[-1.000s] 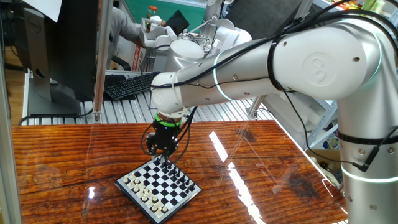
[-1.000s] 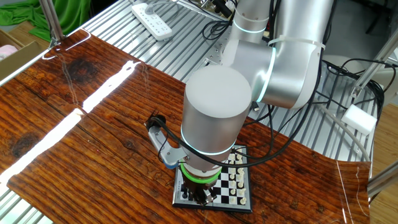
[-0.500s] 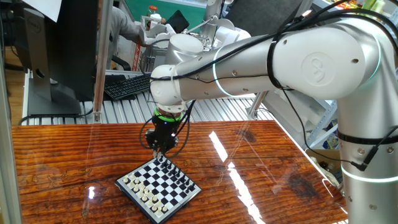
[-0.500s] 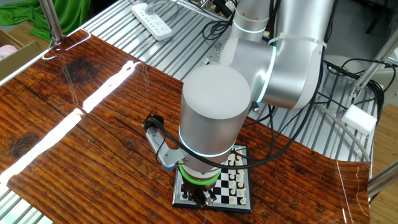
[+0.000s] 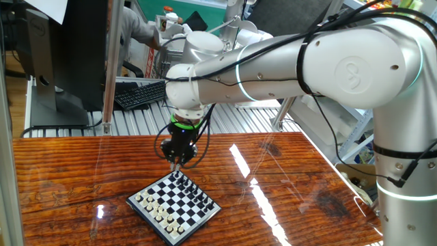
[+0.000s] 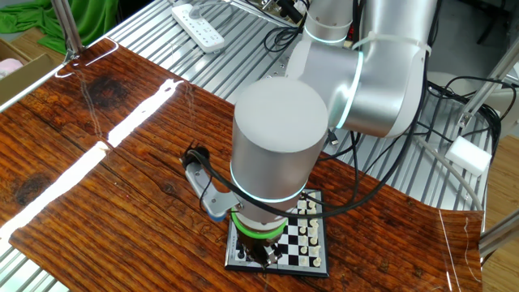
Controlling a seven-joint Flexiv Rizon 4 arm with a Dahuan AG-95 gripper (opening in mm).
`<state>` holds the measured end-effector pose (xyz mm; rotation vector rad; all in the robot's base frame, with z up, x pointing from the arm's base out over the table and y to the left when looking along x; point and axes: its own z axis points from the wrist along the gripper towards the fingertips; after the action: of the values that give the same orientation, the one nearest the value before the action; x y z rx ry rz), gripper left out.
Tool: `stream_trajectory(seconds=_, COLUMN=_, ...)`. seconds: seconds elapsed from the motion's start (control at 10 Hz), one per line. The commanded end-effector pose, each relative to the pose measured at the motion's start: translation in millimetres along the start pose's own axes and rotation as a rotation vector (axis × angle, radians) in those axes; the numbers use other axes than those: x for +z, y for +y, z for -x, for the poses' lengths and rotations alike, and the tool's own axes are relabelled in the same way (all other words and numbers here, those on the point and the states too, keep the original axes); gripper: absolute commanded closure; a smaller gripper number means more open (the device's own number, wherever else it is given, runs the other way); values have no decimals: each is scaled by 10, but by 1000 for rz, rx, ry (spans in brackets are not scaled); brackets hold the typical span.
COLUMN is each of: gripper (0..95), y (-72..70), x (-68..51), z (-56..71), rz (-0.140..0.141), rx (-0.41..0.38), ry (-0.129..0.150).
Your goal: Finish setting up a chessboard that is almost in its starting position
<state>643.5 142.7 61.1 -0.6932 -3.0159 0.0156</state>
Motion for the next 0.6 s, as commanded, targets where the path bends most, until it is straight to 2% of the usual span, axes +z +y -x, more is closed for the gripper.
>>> stream_trajectory(seconds=0.1, gripper=760, y=-8, x=-55, z=7, rz=-4, rx=-9, ry=4)
stream_trajectory(seconds=0.3, gripper=760, y=-47, x=-199, z=25, rz=-15, rx=-21, ry=29)
stream_trajectory(seconds=0.4, gripper=950, y=-64, x=-258, z=36, rz=-19, rx=-28, ry=37)
stream_trajectory(seconds=0.5, gripper=950, y=-101, x=-334, z=38, rz=-26, rx=-48, ry=50)
stream_trajectory(seconds=0.6, gripper=950, y=-143, x=-391, z=30, rz=-31, rx=-60, ry=52)
